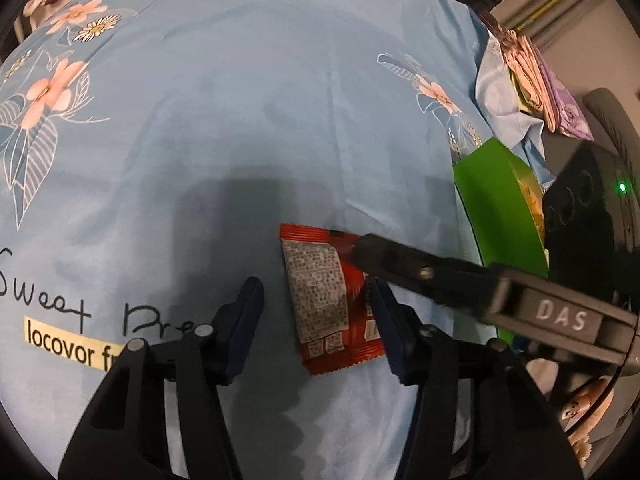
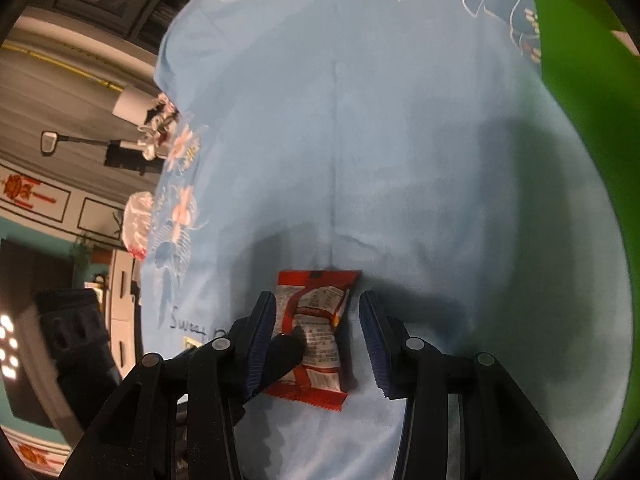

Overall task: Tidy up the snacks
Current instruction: 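Close the left gripper on the red-and-white packet and lift it, then carry the red-and-white packet with the left gripper over the box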

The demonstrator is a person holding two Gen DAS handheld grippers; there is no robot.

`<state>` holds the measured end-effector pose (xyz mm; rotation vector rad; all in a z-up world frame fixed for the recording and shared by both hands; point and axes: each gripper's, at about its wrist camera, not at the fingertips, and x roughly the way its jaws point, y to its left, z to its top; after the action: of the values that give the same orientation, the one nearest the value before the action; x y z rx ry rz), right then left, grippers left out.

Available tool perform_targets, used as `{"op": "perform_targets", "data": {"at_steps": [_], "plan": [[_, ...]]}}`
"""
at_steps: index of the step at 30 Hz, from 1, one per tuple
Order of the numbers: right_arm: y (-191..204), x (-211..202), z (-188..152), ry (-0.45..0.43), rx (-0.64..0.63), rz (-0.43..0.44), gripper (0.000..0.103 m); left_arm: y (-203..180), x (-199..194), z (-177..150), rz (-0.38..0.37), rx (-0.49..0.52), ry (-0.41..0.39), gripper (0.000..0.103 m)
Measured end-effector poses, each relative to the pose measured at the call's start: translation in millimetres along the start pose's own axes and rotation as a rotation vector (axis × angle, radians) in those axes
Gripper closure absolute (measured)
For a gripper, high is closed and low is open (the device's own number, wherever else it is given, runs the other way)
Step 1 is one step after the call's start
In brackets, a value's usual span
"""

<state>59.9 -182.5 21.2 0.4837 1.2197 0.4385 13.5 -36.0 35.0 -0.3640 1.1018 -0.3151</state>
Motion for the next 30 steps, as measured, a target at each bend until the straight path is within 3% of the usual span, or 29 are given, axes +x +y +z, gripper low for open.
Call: {"op": "perform_targets", "data": {"at_steps": [2,9,13,30], "plan": [[0,0,-1,-0.002,-0.009,-0.001,0.058,-2,3,0,-0.022,0.003,0.003,0.061],[-3,-6,-5,-0.018,-0.038,-0.017,0.058,-11,5,-3,-0.041,0.024,-0.013,0.066],[0,-12,-8,-0.026,-0.040,0.008,0.060,-21,-2,-5,-0.025,0.065,-0.051,0.067],[40,-83,-16,-0.230,-0.163,0.036,0.061,-56,-57,-7,-0.082,0.160,-0.254,0.067]]}}
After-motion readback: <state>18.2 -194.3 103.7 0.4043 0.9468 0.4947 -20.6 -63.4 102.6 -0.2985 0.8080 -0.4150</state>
